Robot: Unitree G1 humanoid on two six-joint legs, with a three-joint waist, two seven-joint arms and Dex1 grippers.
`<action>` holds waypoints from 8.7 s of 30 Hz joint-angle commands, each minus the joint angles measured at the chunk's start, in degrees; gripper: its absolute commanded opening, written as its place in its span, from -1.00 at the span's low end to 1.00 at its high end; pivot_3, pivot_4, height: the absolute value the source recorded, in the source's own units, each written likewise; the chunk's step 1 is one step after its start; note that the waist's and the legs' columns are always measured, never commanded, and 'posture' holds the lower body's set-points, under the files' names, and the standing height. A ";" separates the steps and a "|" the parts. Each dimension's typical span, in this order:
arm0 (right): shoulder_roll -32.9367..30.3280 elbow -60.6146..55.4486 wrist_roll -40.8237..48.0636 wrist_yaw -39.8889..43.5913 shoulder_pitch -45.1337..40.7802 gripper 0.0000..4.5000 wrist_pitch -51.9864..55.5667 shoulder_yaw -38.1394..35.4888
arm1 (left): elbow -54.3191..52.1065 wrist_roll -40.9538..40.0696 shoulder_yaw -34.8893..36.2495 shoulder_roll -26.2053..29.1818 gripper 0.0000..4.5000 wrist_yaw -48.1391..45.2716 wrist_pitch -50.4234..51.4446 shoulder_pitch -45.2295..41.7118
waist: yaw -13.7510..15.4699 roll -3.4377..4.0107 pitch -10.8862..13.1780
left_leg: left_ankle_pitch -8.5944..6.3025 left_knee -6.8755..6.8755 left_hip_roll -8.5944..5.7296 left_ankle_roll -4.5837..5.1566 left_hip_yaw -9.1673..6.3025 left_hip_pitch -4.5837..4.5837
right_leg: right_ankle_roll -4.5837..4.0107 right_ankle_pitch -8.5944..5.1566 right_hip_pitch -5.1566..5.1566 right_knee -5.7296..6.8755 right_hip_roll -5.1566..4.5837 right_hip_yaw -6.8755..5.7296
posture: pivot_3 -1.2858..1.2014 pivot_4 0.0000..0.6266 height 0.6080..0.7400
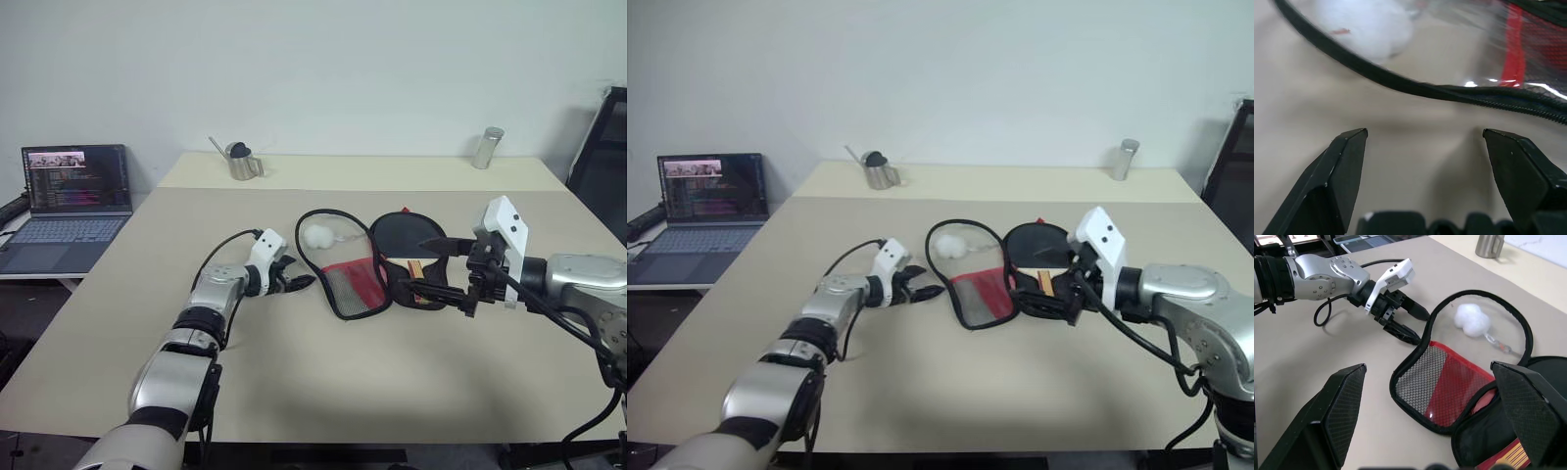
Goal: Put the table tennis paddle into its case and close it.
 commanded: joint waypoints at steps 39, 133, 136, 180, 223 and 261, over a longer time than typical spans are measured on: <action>3.26 25.74 -7.51 -15.29 -2.00 0.99 -5.11 1.18 | -7.03 -4.03 6.54 -3.87 0.84 -13.88 -6.58 -7.40 | -0.32 -0.05 0.03 | 0.09 0.09 -0.24 0.11 0.12 0.15 | 0.02 -0.02 -0.05 0.47 -0.07 0.09 | 0.03 -0.52 1.00; 32.63 19.51 -16.18 -14.20 1.75 -0.98 14.57 9.58 | -71.35 -29.58 8.57 27.59 0.84 -25.91 32.49 36.31 | -2.49 -0.15 -0.12 | 0.06 -0.16 0.20 0.08 0.62 0.60 | -0.11 -0.07 -0.12 0.71 0.12 0.92 | 0.03 -0.52 1.00; 33.09 13.45 -14.78 -15.85 5.38 -0.98 18.70 8.70 | -73.16 -30.86 9.17 28.06 0.84 -25.16 33.67 37.80 | -2.04 -0.16 -0.12 | 0.06 -0.15 0.20 0.08 0.60 0.61 | -0.12 -0.07 -0.12 0.70 0.12 0.91 | 0.03 -0.52 1.00; 40.07 -10.27 -0.42 -35.59 25.34 -0.98 31.46 -3.94 | -69.17 -29.73 4.11 29.57 0.84 -29.86 29.96 35.92 | -1.64 -0.18 -0.13 | 0.04 -0.22 0.18 0.06 0.57 0.58 | -0.09 -0.12 -0.07 0.51 0.12 0.87 | 0.03 -0.52 1.00; 20.23 0.25 -7.30 -16.54 12.47 1.00 -6.24 14.51 | -45.80 -15.60 3.12 10.49 0.99 4.02 27.87 17.74 | -1.11 -0.36 -0.08 | 0.04 -0.16 0.15 0.07 0.51 0.53 | -0.08 -0.09 -0.01 0.45 0.13 0.78 | 0.03 -0.52 1.00; 25.77 3.01 -15.09 -18.47 12.56 1.00 -11.71 18.96 | -3.04 -0.71 0.46 0.49 -0.81 -1.84 10.68 -1.02 | -0.50 -0.43 -0.06 | 0.05 -0.06 0.09 0.06 0.42 0.55 | -0.09 -0.09 -0.03 0.69 0.14 0.66 | 0.03 -0.52 1.00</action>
